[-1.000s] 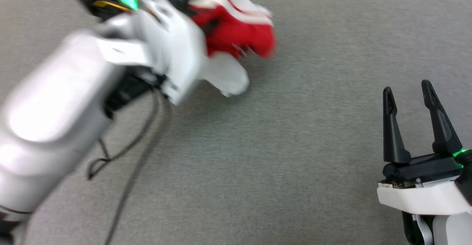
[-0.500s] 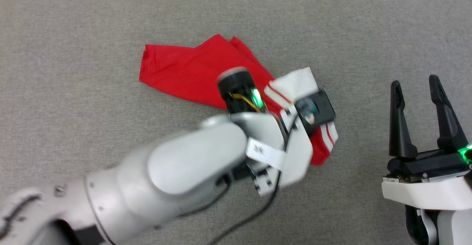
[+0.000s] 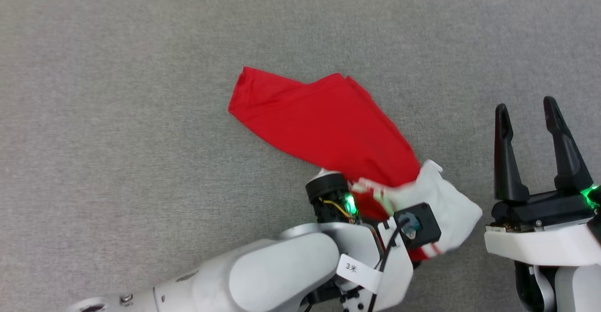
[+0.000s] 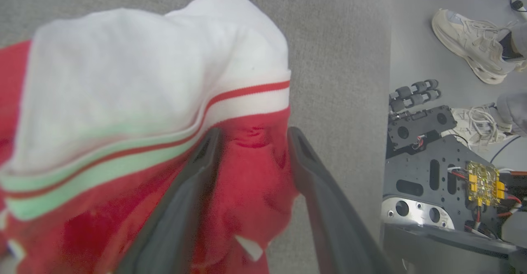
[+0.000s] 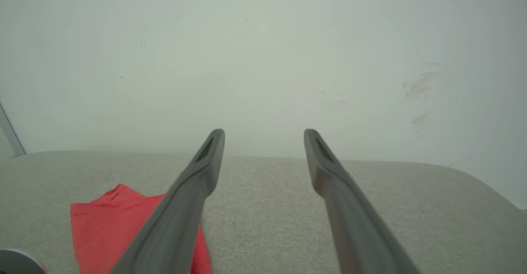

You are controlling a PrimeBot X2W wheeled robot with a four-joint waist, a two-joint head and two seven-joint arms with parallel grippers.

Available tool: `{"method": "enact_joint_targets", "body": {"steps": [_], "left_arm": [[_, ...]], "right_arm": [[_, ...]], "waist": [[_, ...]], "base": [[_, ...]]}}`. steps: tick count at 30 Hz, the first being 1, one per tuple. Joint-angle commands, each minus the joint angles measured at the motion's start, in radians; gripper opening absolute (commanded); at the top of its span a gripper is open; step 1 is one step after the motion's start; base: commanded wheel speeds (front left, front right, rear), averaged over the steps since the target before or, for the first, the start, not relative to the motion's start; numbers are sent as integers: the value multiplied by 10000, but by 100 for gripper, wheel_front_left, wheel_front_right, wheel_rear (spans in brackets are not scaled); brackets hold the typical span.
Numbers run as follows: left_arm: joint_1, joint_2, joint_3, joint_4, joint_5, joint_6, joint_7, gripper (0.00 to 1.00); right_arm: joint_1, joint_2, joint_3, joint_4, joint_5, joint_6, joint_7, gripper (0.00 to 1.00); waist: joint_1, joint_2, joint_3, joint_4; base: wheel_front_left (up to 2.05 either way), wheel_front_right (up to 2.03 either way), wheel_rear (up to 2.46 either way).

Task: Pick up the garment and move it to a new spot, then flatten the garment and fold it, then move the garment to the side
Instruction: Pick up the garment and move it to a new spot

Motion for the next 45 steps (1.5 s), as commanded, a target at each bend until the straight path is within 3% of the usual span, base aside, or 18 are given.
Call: {"method": "enact_joint_targets", "body": {"steps": [1, 6, 10, 21, 27, 31, 37, 45], "left_arm": [[-125, -15, 24, 206, 109, 5, -486, 100], [-396, -238, 229, 841, 380, 30, -3066, 100], [-240, -269, 801, 935, 636, 494, -4606, 100], [938, 740, 2630, 772, 1029, 3005, -7513, 100], [2331, 1445, 3968, 417, 1188, 4536, -7984, 100], [3447, 1705, 5075, -327, 1821, 5282, -8007, 100], [5419, 1655, 6859, -1361, 2626, 5560, -8002, 100], [7519, 977, 8905, -1774, 3557, 4890, -7992, 100]], "right_arm": [[90, 33, -13, 36, -86, -7, -24, 100], [391, 33, -95, 120, -111, -7, -24, 100], [654, 33, -200, 159, -156, -8, -23, 100], [1237, 32, -195, 293, -216, -7, -24, 100], [1420, 32, -272, 378, -241, -7, -23, 100], [1535, 32, -340, 466, -265, -7, -24, 100], [1588, 32, -327, 639, -260, -7, -23, 100], [1871, 32, -441, 1027, -174, -7, -23, 100]], "waist": [[0, 0, -175, 104], [0, 0, -751, 349], [0, 0, -1238, 575], [0, 0, -2092, 1041], [0, 0, -2303, 1193], [0, 0, -2392, 1300], [0, 0, -2553, 1364], [0, 0, -2804, 1394]], "base": [[0, 0, 0], [0, 0, 0], [0, 0, 0], [0, 0, 0], [0, 0, 0], [0, 0, 0], [0, 0, 0], [0, 0, 0]]}}
